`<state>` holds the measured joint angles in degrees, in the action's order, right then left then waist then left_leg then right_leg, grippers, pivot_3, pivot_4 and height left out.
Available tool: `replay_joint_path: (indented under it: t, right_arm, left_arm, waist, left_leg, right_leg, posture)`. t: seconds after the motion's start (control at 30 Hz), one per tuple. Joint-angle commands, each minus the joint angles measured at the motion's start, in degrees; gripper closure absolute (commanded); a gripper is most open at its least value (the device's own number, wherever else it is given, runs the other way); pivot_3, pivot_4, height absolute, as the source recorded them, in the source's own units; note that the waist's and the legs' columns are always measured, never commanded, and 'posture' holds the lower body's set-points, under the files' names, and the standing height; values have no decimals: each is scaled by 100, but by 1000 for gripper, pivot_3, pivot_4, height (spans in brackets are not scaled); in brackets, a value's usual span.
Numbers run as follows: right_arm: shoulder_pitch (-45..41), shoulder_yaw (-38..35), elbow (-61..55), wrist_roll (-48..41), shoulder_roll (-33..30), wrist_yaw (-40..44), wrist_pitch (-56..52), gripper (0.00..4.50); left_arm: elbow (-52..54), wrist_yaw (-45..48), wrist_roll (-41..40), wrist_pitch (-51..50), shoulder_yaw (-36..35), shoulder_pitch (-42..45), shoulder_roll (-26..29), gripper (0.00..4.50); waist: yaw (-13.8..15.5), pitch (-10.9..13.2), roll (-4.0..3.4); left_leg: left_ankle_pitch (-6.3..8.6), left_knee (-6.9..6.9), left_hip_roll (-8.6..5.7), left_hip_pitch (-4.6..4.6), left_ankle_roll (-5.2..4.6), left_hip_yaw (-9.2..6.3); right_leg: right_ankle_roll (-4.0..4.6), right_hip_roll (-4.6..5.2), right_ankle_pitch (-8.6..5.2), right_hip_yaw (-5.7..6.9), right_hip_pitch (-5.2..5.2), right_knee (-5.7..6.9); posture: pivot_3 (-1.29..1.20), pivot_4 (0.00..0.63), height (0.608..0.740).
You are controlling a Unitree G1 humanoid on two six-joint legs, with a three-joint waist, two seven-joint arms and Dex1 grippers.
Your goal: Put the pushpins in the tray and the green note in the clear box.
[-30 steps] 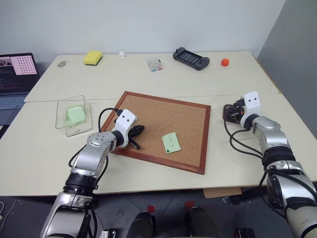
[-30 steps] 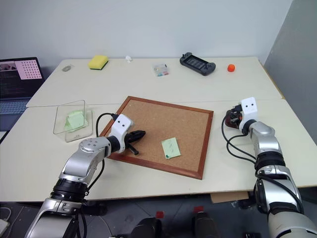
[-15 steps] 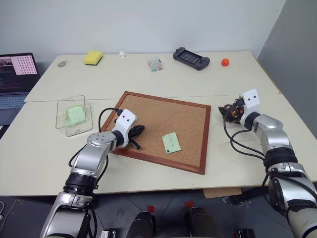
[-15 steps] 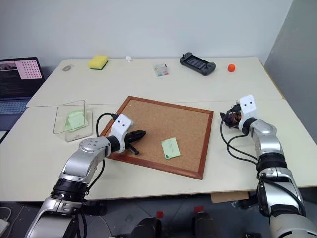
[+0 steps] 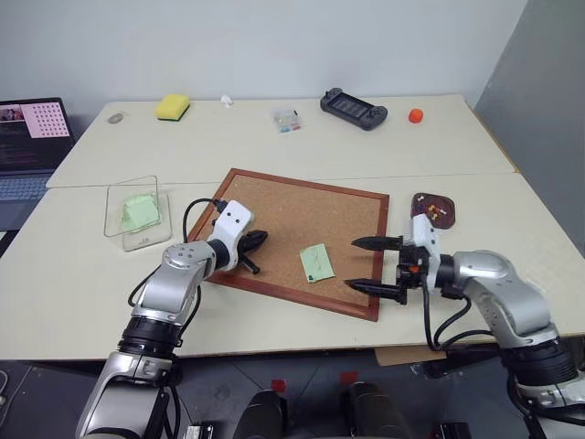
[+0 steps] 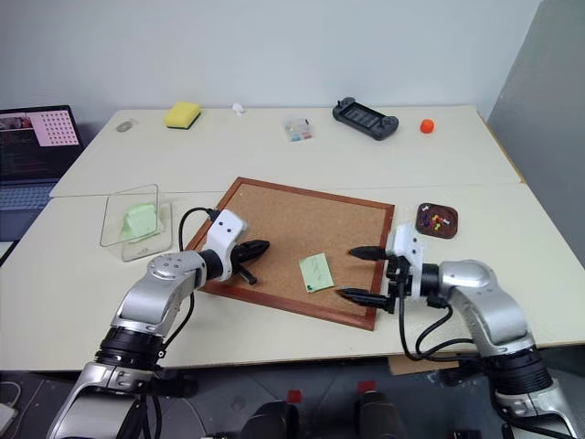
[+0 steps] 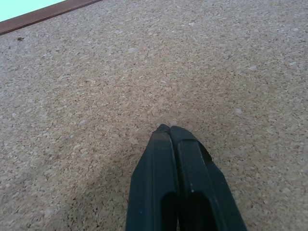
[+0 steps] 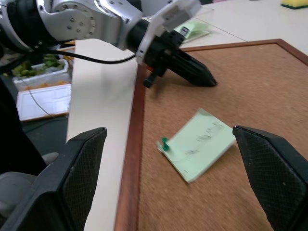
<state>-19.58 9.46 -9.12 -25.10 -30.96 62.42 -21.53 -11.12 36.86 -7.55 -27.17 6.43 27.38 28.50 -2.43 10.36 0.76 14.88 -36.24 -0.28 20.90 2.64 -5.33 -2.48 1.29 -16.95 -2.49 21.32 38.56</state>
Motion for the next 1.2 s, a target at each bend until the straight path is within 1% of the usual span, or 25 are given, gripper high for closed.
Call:
replay_joint_path:
  t: [0.03, 0.17, 0.43, 0.5, 0.53, 0.63, 0.67, 0.7, 0.77, 0.83, 0.97, 1.0, 1.1, 1.13, 1.2]
  right_arm:
    - [-266, 262, 306, 257, 290, 4, 317, 40]
    - [-552, 610, 933, 543, 690, 153, 715, 40]
    - [-880, 990, 1991, 1031, 1206, 293, 1354, 40]
    - [-957, 1013, 2195, 1097, 1300, 299, 1451, 409]
    - [-1002, 1016, 2351, 1149, 1347, 303, 1524, 517]
    - [-1076, 1001, 2632, 1230, 1420, 335, 1679, 1200]
    - [-1096, 987, 2700, 1247, 1435, 332, 1715, 1350]
    - [-1111, 973, 2754, 1263, 1449, 332, 1745, 1641]
    - [-1131, 943, 2812, 1275, 1469, 333, 1774, 2034]
    - [-1142, 927, 2844, 1285, 1473, 330, 1801, 2496]
    - [-1186, 907, 2937, 1331, 1470, 291, 1858, 3404]
    - [-1198, 904, 2956, 1348, 1466, 287, 1881, 3543]
    - [-1225, 868, 2977, 1353, 1460, 281, 1877, 4270]
    - [-1238, 852, 2985, 1349, 1461, 276, 1869, 4448]
    - [-1265, 813, 3000, 1329, 1476, 246, 1839, 4448]
  left_arm:
    - [-373, -23, 235, -200, 170, -163, 6, 4500]
    - [-273, -22, 229, -243, 167, -215, 33, 4500]
    - [-22, -67, 199, -356, 134, -395, 64, 4500]
    - [41, -80, 192, -391, 117, -439, 76, 4500]
    - [72, -93, 189, -410, 103, -465, 85, 4500]
    - [128, -119, 179, -449, 85, -504, 99, 4500]
    - [149, -132, 173, -465, 78, -516, 103, 4500]
    - [164, -142, 169, -477, 73, -526, 106, 4500]
    - [180, -151, 169, -490, 64, -538, 105, 4500]
    - [186, -157, 169, -500, 55, -543, 98, 4500]
    - [159, -169, 169, -502, 53, -505, 69, 4500]
    - [142, -171, 169, -499, 56, -487, 57, 4500]
    - [116, -169, 166, -487, 64, -460, 34, 4500]
    - [112, -167, 165, -484, 66, -457, 32, 4500]
    - [103, -160, 162, -479, 66, -451, 32, 4500]
  waist:
    - [5, 0, 0]
    - [23, 0, 0]
    - [27, 0, 0]
    - [22, 0, 0]
    - [20, 0, -1]
    - [11, 0, 0]
    - [9, 0, 0]
    - [8, 0, 0]
    - [2, 0, 0]
    - [-10, 1, 0]
    - [-31, 0, 0]
    - [-34, 0, 0]
    - [-34, 0, 0]
    - [-34, 0, 0]
    - [-34, 0, 0]
  left_leg:
    - [0, 1, 1, -1, 1, -1]
    - [-2, 6, 0, 0, 3, -8]
    - [-2, 16, 0, 1, 5, -12]
    - [-2, 19, 0, 1, 5, -12]
    - [-1, 19, 1, 1, 6, -11]
    - [-1, 19, 1, 1, 6, -12]
    - [-1, 19, 0, 1, 6, -11]
    - [-1, 19, 0, 1, 6, -11]
    - [-1, 20, 0, 1, 6, -11]
    - [-1, 20, 1, 1, 6, -10]
    - [-1, 20, 0, 1, 6, -11]
    - [-1, 20, 0, 1, 6, -10]
    - [-1, 20, 0, 1, 6, -11]
    - [-1, 19, -1, 1, 6, -11]
    - [-1, 19, -1, 1, 6, -11]
  right_leg:
    - [0, 0, 0, 1, -1, 0]
    - [0, -1, 0, 5, 1, -1]
    - [3, 0, 1, 8, 4, -1]
    - [3, 1, 1, 8, 6, -1]
    - [4, 1, 1, 8, 6, 0]
    - [4, 1, 1, 8, 6, 0]
    - [4, 1, 1, 8, 6, -1]
    - [4, 1, 1, 7, 6, -1]
    - [8, 1, 4, 8, 6, -1]
    - [30, 1, 16, 7, 7, 0]
    - [29, 0, 16, 8, 6, 0]
    - [29, 0, 16, 8, 6, 0]
    - [30, 0, 16, 9, 6, 0]
    - [30, 0, 16, 9, 6, 1]
    - [30, 0, 17, 9, 6, 1]
  posture:
    - [0, 150, 740]
    - [0, 150, 740]
    - [0, 150, 740]
    - [0, 150, 740]
    - [0, 150, 740]
    - [0, 150, 740]
    - [0, 150, 740]
    - [0, 150, 740]
    - [0, 150, 740]
    - [0, 150, 740]
    - [0, 150, 740]
    - [0, 150, 740]
    - [0, 150, 740]
    - [0, 150, 740]
    - [0, 150, 740]
